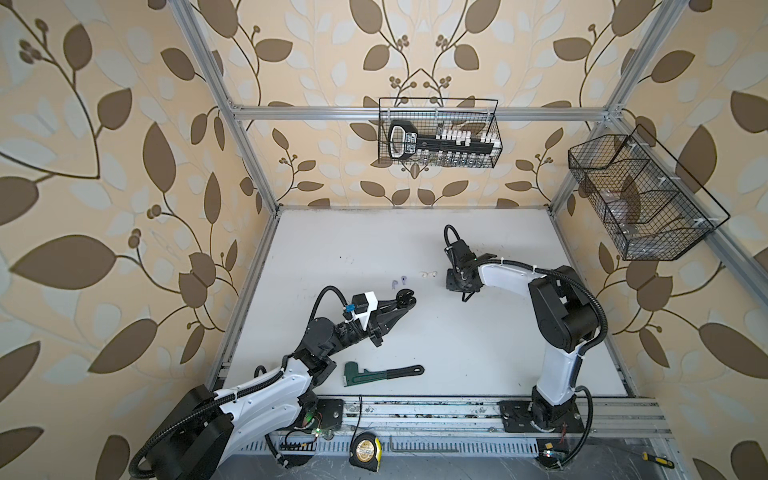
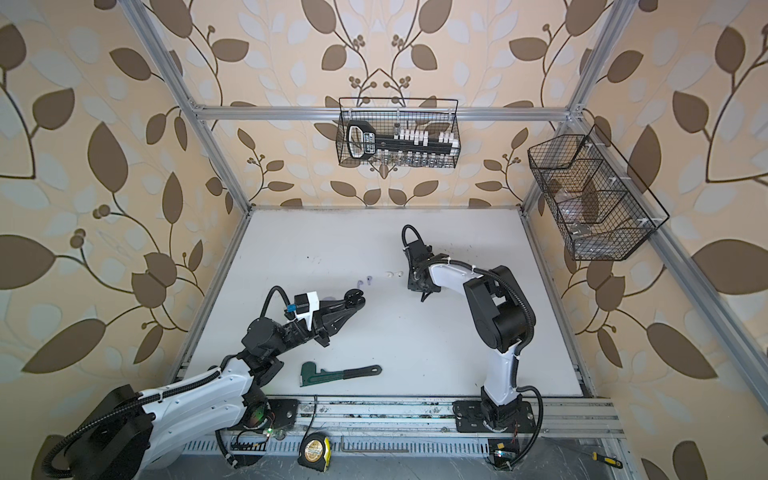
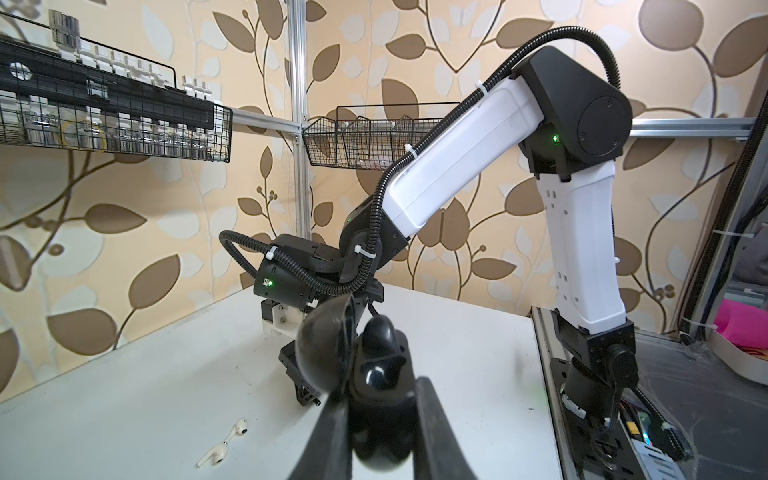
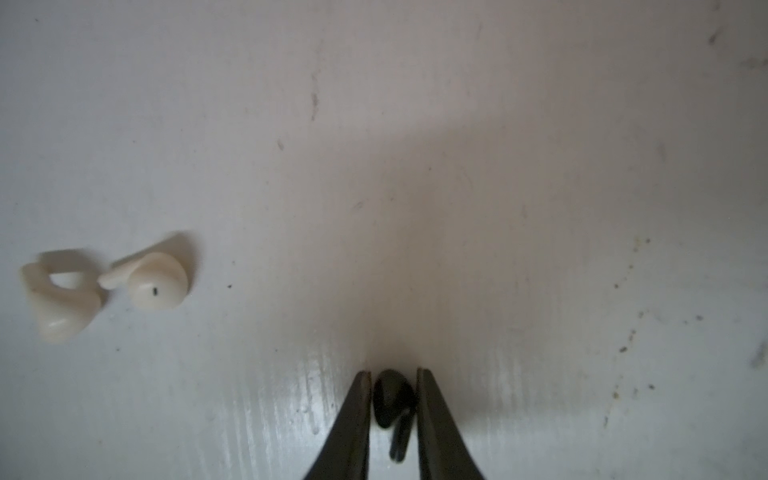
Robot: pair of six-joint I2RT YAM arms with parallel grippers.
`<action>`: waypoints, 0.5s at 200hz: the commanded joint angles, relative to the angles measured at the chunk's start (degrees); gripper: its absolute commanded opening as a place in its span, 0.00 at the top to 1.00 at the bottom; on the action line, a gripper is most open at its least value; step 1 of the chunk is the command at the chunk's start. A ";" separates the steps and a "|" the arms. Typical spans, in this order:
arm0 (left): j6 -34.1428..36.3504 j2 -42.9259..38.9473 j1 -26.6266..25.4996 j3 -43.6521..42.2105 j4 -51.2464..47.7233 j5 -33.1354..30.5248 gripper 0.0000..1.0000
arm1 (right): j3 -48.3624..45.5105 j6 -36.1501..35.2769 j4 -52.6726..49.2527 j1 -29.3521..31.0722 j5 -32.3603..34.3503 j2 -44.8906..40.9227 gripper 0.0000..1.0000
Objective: Insert the wireless bluetooth earbuds into the charging case
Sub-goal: 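Close the right gripper on the black earbud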
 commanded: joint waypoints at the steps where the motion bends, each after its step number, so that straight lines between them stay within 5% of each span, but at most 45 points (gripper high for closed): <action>1: 1.32 0.78 0.29 2.06 2.14 0.94 1.00 | -0.90 -0.29 -3.37 -0.34 -0.36 1.41 0.80; 100: 3.61 4.36 0.33 2.23 1.13 0.29 1.00 | -1.14 -1.38 -2.38 -0.84 -1.39 0.67 0.83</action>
